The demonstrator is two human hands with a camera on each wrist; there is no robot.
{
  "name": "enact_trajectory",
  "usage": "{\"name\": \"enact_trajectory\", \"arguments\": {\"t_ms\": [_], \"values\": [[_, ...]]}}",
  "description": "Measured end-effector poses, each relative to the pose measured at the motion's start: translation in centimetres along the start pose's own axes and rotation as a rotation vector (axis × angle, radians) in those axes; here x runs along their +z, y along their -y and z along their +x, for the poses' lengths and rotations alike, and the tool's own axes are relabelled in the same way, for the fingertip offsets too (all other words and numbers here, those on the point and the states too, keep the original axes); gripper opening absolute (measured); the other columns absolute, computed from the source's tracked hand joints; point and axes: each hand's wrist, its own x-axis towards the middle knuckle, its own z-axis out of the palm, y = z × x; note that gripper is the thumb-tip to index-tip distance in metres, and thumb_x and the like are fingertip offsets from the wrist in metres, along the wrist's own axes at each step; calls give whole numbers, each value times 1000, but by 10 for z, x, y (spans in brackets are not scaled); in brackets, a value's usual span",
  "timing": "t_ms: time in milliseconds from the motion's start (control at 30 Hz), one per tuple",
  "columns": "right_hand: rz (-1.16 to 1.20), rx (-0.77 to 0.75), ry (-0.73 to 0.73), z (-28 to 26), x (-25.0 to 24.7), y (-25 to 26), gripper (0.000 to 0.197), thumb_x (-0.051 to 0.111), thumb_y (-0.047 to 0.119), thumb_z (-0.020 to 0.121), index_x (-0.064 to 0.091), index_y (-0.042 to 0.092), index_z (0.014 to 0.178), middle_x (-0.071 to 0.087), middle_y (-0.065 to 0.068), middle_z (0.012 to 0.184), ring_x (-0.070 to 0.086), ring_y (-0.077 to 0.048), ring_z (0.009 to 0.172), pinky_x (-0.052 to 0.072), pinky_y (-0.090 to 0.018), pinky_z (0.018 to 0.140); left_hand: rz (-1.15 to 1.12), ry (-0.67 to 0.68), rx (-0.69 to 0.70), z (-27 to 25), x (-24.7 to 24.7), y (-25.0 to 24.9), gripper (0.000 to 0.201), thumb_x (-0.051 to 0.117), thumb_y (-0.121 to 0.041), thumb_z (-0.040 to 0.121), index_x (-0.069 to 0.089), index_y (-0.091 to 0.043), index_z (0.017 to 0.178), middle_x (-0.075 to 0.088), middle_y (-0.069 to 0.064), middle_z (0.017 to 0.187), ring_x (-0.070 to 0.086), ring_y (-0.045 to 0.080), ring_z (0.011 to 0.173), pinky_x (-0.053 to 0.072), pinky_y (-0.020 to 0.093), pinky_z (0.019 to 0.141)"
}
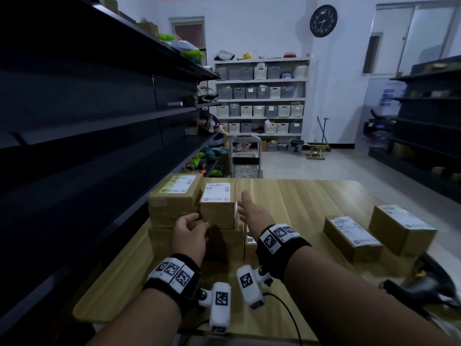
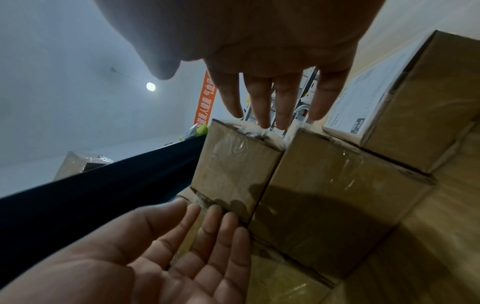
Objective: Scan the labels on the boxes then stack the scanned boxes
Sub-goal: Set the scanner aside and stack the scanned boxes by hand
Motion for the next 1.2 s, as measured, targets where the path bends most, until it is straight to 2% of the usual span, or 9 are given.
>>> {"name": "enact_trajectory", "arguments": {"t_ms": [67,233,533,600,700,767,933,1100,1200], "values": [[36,1,-29,-1,-9,-3,109,33,99,71,61,26,147,66,-3,143,61,-28,130,46,-56,113,29,27,1,-4,1,0,26,71,-10,104,68,-23,127,73,4,123,73,22,109,64,43,95],[196,45,-101,0,-44,-10,72,41,74,100,65,15,135,70,-8,129,66,-26,115,54,-50,98,131,148,15,-21,21,0,13,70,-15,106,72,-25,114,75,3,117,73,22,109,64,48,99],[283,140,-216,-8,-134,-31,60,41,66,105,68,16,123,71,-8,120,65,-26,111,54,-51,101,130,305,-39,-58,92,18,14,69,-28,109,73,-16,113,79,8,112,76,24,104,66,53,97],[290,115,-274,-13,-156,-40,59,42,65,105,69,15,120,72,-8,116,67,-26,107,56,-51,100,127,342,-73,-66,112,24,18,69,-29,109,73,-11,111,78,9,104,74,25,92,67,52,91],[292,107,-375,-20,-188,-49,57,44,66,103,72,17,108,75,-9,109,68,-25,95,61,-47,87,138,402,-72,-76,140,31,22,69,-29,109,71,-7,107,72,14,96,67,25,82,60,39,68],[312,123,-425,-24,-210,-53,57,46,68,100,73,19,103,77,-9,105,69,-25,90,59,-42,78,133,419,-58,-82,157,34,20,68,-28,109,70,-8,107,73,13,104,69,25,90,61,40,73],[296,122,-564,-33,-256,-63,60,48,71,98,73,18,109,76,-2,105,70,-25,95,59,-52,94,108,489,-140,-103,196,38,27,68,-32,110,67,-5,112,73,15,112,71,29,100,63,48,93],[256,143,-684,-34,-283,-83,90,44,93,65,74,20,109,75,-2,107,68,-29,103,52,-53,104,131,649,-302,-122,227,56,35,63,-45,111,69,-11,118,74,9,118,72,19,106,62,38,97],[211,181,-678,-40,-291,-88,71,45,78,94,70,17,120,73,-4,113,64,-28,105,45,-41,99,77,689,-406,-135,241,53,35,55,-47,114,69,-15,116,80,-6,98,76,8,88,60,26,79]]}}
